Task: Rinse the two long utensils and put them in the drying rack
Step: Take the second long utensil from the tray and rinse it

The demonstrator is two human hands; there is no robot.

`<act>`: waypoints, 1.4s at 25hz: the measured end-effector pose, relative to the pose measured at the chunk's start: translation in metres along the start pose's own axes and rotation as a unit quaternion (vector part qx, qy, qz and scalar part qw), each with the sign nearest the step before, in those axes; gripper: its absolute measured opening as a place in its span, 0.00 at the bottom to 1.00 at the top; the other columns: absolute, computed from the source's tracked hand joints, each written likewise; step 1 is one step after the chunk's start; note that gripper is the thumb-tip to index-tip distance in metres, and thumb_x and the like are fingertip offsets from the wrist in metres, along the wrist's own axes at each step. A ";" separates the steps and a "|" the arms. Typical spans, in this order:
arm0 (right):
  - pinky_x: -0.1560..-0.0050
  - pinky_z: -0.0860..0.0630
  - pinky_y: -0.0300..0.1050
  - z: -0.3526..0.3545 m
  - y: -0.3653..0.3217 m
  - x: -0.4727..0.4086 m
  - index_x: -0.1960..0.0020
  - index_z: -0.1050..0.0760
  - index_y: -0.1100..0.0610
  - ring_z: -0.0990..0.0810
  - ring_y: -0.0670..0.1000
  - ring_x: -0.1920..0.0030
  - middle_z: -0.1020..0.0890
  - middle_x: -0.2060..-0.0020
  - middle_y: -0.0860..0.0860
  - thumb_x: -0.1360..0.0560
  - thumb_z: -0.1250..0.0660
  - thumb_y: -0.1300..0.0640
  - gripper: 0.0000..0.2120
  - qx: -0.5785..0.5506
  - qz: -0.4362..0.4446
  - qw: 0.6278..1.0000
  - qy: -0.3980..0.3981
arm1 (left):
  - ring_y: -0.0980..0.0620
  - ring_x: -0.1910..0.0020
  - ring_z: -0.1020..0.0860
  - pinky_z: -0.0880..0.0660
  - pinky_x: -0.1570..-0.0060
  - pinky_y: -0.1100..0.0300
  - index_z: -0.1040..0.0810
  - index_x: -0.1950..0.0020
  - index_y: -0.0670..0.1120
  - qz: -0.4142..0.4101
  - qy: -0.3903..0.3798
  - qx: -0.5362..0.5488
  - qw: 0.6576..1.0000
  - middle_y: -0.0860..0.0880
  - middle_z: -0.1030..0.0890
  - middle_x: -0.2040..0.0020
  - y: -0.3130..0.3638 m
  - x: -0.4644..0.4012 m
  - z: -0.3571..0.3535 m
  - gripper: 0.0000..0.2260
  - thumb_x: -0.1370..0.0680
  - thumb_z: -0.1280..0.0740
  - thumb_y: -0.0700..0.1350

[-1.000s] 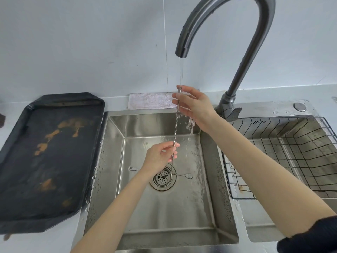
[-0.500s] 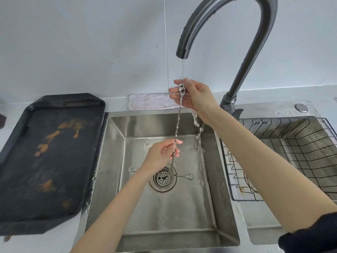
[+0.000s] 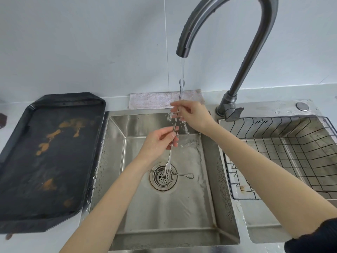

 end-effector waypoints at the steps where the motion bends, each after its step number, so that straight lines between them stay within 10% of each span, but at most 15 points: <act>1: 0.54 0.25 0.33 -0.002 -0.002 0.003 0.39 0.24 0.57 0.18 0.52 0.53 0.17 0.50 0.53 0.22 0.46 0.65 0.16 0.032 0.013 0.999 -0.010 | 0.69 0.76 0.24 0.27 0.70 0.76 0.27 0.35 0.38 0.000 0.003 0.006 1.000 0.52 0.23 0.64 0.004 -0.003 0.002 0.14 0.21 0.40 0.36; 11: 0.51 0.29 0.46 0.013 0.021 0.012 0.44 0.20 0.57 0.29 0.50 0.58 0.31 0.57 0.52 0.23 0.38 0.58 0.11 0.143 0.034 0.987 0.070 | 0.59 0.61 0.18 0.22 0.66 0.71 0.21 0.49 0.47 -0.008 -0.065 0.085 0.994 0.50 0.18 0.57 0.052 -0.019 0.005 0.09 0.20 0.41 0.44; 22: 0.50 0.23 0.56 -0.017 0.056 0.036 0.50 0.22 0.63 0.21 0.60 0.55 0.20 0.56 0.60 0.21 0.41 0.57 0.12 0.119 -0.019 0.992 0.033 | 0.59 0.59 0.25 0.28 0.70 0.76 0.20 0.43 0.44 -0.061 0.049 -0.092 0.993 0.53 0.22 0.58 0.066 -0.049 -0.004 0.13 0.23 0.36 0.48; 26: 0.53 0.22 0.53 -0.012 0.061 0.034 0.55 0.22 0.64 0.22 0.58 0.57 0.21 0.61 0.57 0.23 0.37 0.54 0.13 0.129 -0.042 0.990 0.050 | 0.56 0.61 0.26 0.29 0.53 0.61 0.18 0.49 0.44 -0.084 0.086 -0.064 0.991 0.52 0.23 0.62 0.083 -0.052 0.005 0.10 0.23 0.35 0.48; 35: 0.61 0.24 0.47 -0.011 0.057 0.035 0.58 0.21 0.62 0.22 0.55 0.68 0.21 0.67 0.57 0.22 0.38 0.55 0.13 0.098 -0.070 0.991 0.059 | 0.56 0.62 0.24 0.28 0.53 0.62 0.24 0.66 0.50 -0.130 0.132 -0.035 0.982 0.55 0.22 0.66 0.102 -0.046 0.013 0.10 0.24 0.35 0.45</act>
Point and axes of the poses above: each hand's wrist, its own x-axis away from the middle knuckle, its own z-axis out of the back of the hand, y = z × x, the point moved 8 cm from there along -x, towards the middle knuckle
